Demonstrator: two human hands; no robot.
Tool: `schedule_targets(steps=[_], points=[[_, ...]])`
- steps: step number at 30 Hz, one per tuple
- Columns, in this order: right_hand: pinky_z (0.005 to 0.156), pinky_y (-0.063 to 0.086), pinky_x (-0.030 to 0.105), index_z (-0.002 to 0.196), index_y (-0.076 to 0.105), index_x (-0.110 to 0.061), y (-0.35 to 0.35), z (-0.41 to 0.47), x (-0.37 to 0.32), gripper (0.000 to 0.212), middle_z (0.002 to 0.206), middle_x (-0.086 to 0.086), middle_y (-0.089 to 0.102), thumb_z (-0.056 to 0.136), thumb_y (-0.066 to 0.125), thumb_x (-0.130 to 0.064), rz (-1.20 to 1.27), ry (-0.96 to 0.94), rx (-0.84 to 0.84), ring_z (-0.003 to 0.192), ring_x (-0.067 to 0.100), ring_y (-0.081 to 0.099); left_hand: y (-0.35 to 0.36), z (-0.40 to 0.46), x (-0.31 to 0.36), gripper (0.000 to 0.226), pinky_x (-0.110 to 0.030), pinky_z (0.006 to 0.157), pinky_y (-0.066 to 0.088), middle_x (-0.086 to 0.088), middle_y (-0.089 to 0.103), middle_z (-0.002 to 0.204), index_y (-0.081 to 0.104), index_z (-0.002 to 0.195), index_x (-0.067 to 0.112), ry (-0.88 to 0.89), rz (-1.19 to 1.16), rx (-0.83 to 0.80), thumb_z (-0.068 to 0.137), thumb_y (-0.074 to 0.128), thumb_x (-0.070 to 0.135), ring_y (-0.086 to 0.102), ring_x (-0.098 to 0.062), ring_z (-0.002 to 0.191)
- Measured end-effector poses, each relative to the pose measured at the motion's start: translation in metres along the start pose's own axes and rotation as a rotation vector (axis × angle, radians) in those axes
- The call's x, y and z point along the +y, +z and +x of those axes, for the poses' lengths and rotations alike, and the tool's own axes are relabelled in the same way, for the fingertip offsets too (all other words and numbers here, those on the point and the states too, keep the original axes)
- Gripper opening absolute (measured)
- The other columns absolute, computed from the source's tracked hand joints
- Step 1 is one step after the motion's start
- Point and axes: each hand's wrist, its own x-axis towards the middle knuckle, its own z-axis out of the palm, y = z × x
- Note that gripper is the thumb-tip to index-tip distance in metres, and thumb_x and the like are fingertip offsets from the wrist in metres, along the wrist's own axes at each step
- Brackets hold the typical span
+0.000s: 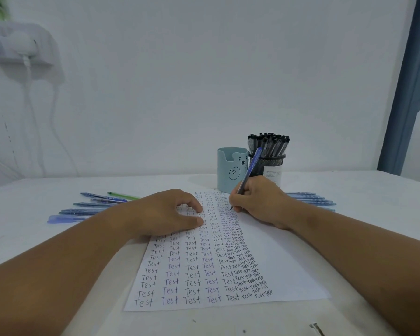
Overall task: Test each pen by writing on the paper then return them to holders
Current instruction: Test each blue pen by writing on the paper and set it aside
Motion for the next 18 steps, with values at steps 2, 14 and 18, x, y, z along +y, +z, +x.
schedule_targets(steps=[2, 14, 18], points=[[0.071, 0.053, 0.021, 0.084, 0.073, -0.005, -0.0004, -0.0002, -0.0011, 0.015, 0.075, 0.003, 0.075, 0.091, 0.065, -0.016, -0.024, -0.014, -0.003, 0.064, 0.005, 0.063, 0.0005, -0.0005, -0.0008, 0.031, -0.027, 0.110, 0.032, 0.023, 0.047, 0.133, 0.061, 0.118, 0.045, 0.005, 0.009, 0.002, 0.089, 0.065, 0.056, 0.040, -0.002, 0.129], [0.073, 0.055, 0.027, 0.079, 0.072, -0.002, -0.0010, -0.0020, -0.0023, 0.016, 0.074, 0.004, 0.074, 0.088, 0.065, -0.014, -0.050, -0.030, 0.016, 0.063, 0.007, 0.061, 0.0005, -0.0012, -0.0016, 0.031, -0.030, 0.114, 0.032, 0.024, 0.045, 0.136, 0.061, 0.118, 0.047, 0.006, 0.015, 0.005, 0.089, 0.065, 0.057, 0.039, -0.002, 0.131], [0.063, 0.050, 0.019, 0.081, 0.070, 0.001, -0.0003, -0.0019, -0.0040, 0.016, 0.073, 0.005, 0.073, 0.088, 0.064, -0.012, -0.079, -0.032, 0.030, 0.057, 0.004, 0.057, 0.0002, -0.0013, -0.0015, 0.032, -0.029, 0.113, 0.031, 0.023, 0.046, 0.136, 0.060, 0.119, 0.046, 0.007, 0.016, 0.002, 0.089, 0.064, 0.056, 0.039, -0.002, 0.131]])
